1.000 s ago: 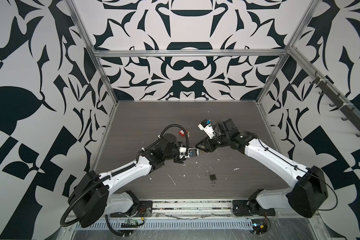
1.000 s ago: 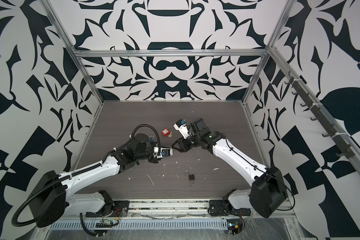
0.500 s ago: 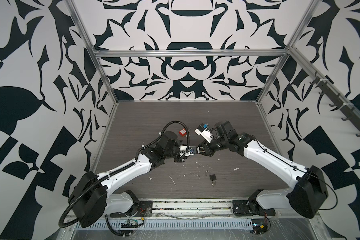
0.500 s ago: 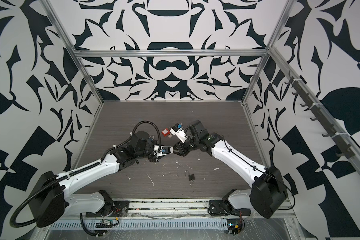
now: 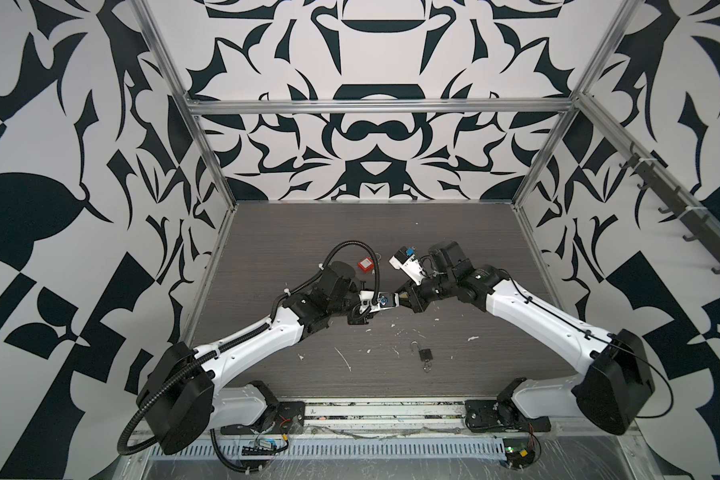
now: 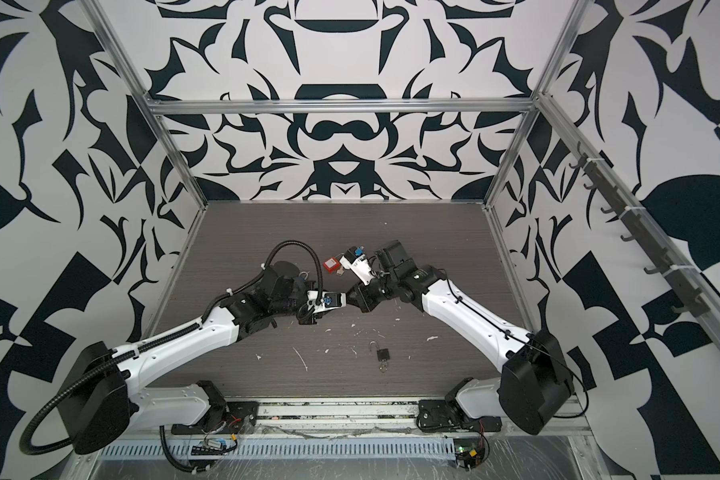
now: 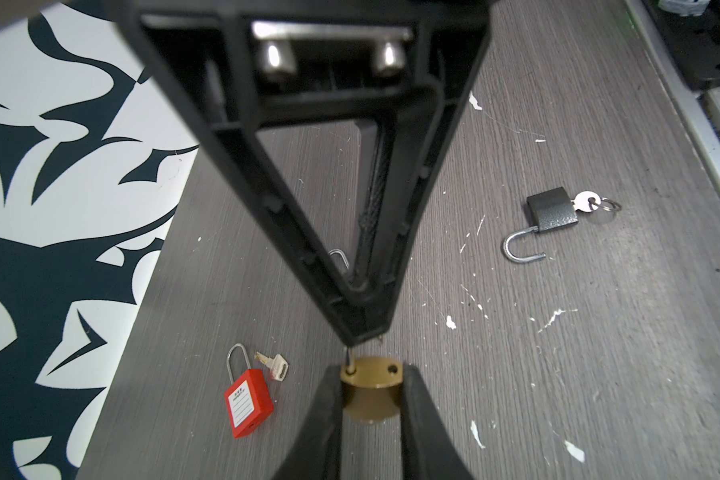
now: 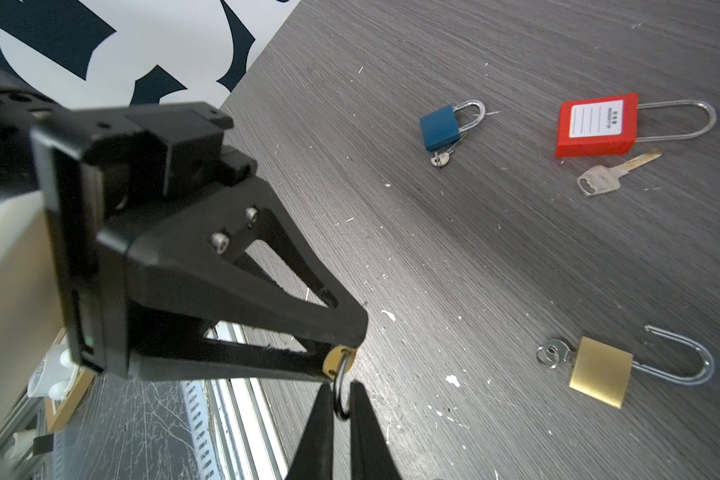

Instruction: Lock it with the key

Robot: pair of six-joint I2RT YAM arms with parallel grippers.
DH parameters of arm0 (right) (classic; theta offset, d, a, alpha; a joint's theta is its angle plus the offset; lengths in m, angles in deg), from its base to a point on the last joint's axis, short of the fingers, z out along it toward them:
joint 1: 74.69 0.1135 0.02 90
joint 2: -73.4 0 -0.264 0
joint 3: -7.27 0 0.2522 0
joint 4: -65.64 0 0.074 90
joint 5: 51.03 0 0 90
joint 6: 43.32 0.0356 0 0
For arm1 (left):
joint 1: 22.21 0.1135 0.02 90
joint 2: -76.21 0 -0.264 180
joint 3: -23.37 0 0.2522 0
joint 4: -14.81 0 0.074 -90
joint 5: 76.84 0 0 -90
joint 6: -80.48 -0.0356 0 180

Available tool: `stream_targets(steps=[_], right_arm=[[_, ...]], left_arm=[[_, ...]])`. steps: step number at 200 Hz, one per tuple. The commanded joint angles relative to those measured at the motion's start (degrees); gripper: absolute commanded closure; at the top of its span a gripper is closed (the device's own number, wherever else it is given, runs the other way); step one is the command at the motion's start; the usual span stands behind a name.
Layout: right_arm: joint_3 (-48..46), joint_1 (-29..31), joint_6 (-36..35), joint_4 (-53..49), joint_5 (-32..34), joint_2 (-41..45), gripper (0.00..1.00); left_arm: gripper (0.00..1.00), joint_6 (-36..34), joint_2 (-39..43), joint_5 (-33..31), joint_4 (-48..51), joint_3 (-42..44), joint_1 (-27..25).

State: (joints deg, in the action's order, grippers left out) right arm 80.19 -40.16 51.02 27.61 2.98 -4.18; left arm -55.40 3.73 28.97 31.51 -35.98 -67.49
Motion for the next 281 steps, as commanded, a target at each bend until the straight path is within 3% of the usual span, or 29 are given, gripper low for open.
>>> stream_targets(steps=[1,42,115,183,281], right_arm=[[1.92,0.27,-0.12,0.98,0.17,-0.32,0.88],[1.97,0.33,0.62,1.83,-0.26,-0.75,1.00],[2.29,0.35,9.79,6.78,-3.84,-4.47,1.00],[2.54,0.29,13.59,8.85,-4.62,-6.51,1.00],[1.85,1.06,14.86,10.12,-3.35,-8.92,1.00]], left_arm=[[1.00,-0.43,-1.49,1.75,0.38,-1.79,-0.07],[1.00,-0.35,-2.17,0.37,-0.28,-1.55,-0.07],[1.00,1.53,-2.89,-10.07,-14.69,1.77,-0.68],[1.00,0.17,-2.48,-8.08,-22.34,4.19,-0.91],[1.00,1.68,-2.72,-6.30,-24.50,2.32,-1.83]])
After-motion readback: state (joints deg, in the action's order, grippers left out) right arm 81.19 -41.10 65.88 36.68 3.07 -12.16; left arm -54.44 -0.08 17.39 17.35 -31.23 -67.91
